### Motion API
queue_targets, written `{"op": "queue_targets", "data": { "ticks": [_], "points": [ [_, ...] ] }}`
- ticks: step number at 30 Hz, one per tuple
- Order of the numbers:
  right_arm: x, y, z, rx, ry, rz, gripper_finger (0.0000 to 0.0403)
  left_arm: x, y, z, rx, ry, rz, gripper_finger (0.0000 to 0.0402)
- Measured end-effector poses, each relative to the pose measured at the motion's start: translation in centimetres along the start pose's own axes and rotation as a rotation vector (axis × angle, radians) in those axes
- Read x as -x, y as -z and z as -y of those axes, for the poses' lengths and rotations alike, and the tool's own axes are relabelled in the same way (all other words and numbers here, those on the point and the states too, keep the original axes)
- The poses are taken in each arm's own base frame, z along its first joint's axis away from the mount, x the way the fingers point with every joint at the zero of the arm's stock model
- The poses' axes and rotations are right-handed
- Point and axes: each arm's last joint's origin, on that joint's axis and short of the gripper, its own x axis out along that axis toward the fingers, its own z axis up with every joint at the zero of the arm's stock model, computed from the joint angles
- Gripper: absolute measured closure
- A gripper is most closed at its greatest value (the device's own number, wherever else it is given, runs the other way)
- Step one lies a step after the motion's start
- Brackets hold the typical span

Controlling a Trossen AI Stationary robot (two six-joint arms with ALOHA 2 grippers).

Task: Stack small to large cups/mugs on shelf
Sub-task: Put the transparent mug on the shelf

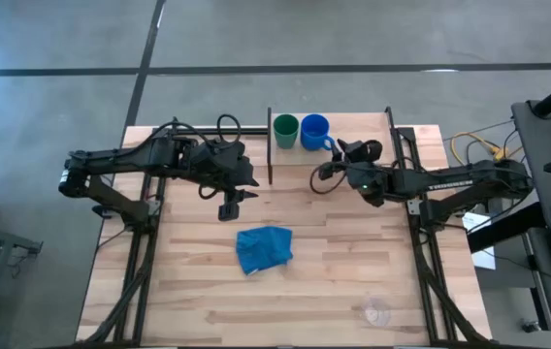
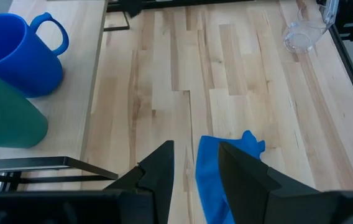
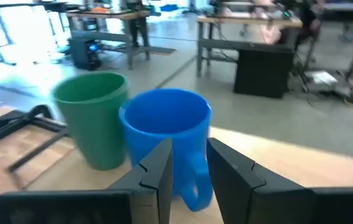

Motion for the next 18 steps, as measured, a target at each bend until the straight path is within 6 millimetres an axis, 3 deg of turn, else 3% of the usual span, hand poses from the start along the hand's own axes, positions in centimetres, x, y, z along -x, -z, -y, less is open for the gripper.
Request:
{"op": "queue_targets", "data": {
  "ticks": [6, 13, 18],
  "points": [
    [3.6, -2.0, 0.5, 0.042, -0.175, -0.071, 0.0324, 0.0, 0.0, 0.0, 0.005, 0.0, -0.002, 0.0291],
    [8.5, -1.4, 2.8, -0.062, -0.278, -0.394, 0.0332, -0.1, 0.0, 0.0, 0.005, 0.0, -0.002, 0.0291],
    [12.1, -1.6, 2.4, -0.12, -0.476, -0.561, 0.033, -0.1, 0.0, 0.0, 0.005, 0.0, -0.002, 0.0291]
  ]
}}
